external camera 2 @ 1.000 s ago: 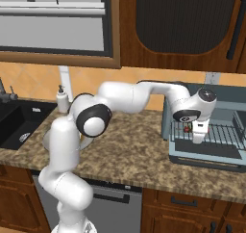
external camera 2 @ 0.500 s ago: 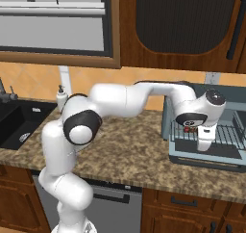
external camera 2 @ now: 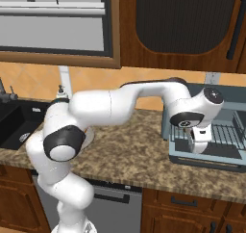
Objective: Pick up the kebab skewer and baguette bread, and place them inside the toaster oven. Close the toaster oven door and start by setting the timer.
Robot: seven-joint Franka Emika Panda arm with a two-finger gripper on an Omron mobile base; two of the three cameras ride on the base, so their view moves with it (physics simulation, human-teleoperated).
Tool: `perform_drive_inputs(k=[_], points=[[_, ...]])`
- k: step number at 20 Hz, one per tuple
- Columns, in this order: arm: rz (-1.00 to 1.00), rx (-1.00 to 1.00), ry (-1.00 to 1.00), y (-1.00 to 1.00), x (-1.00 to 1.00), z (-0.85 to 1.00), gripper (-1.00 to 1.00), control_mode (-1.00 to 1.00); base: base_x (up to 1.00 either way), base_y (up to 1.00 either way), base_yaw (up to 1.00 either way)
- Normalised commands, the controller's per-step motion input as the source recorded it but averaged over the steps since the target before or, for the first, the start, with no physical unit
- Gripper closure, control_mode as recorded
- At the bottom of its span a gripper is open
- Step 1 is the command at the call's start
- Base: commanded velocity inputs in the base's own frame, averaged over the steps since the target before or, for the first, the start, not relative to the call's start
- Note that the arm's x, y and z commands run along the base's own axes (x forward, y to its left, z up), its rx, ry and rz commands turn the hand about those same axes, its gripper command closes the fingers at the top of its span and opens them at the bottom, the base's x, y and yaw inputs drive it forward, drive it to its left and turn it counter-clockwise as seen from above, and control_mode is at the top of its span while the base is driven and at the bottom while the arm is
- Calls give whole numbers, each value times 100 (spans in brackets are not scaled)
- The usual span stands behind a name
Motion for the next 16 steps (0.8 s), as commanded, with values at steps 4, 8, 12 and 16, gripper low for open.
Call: perform_drive_inputs(k=[4, 8, 12, 16], points=[[31, -4, 5, 76, -35, 0, -100, -100, 0, 0, 0], [29, -3, 10, 80, -22, 0, -100, -100, 0, 0, 0], [27, -4, 13, 85, -9, 0, -100, -100, 0, 0, 0], [24, -2, 11, 72, -7, 0, -100, -100, 0, 0, 0]])
